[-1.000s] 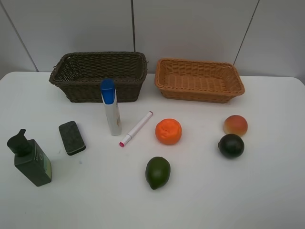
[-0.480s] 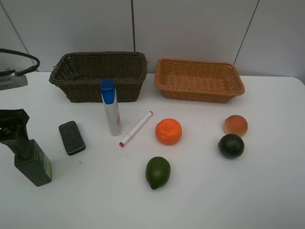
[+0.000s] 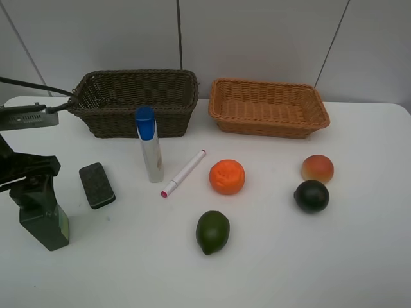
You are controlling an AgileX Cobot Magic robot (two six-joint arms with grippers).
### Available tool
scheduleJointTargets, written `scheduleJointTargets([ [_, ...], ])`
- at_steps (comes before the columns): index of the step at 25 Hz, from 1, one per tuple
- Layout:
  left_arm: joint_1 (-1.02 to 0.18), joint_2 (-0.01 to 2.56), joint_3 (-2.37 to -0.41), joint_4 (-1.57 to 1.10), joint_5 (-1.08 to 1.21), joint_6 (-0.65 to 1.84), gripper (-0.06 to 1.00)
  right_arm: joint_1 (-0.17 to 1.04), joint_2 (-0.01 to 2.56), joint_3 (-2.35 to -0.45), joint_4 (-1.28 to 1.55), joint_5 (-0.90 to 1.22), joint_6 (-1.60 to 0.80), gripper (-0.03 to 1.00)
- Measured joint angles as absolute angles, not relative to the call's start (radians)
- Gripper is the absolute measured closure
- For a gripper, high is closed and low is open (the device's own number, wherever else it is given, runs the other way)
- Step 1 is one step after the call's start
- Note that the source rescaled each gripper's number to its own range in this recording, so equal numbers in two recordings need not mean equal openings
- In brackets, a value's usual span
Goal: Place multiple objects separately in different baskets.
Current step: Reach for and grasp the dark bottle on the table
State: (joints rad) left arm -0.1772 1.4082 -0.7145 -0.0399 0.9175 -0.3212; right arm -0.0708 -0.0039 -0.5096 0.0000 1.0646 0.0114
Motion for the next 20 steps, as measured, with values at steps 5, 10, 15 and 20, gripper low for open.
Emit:
scheduleJointTargets([
  [5, -0.177, 1.420, -0.714, -0.033, 0.895, -0.330, -0.06, -0.071, -0.004, -0.510, 0.000, 1.065, 0.011, -0.03],
  [10, -0.177, 1.480, -0.714, -0.032, 0.856, -0.330, -0.06, -0.071, -0.004, -0.510, 0.000, 1.065, 0.011, -0.03],
  [15, -0.177, 1.508, -0.714, -0.032, 0.806, -0.330, -0.06, -0.071, -0.004, -0.510, 0.000, 1.065, 0.012, -0.03],
  [20, -0.177, 1.541, -0.714, -0.032, 0.794, -0.330, -0.06, -0.071, -0.004, -0.510, 0.000, 1.065, 0.012, -0.03],
])
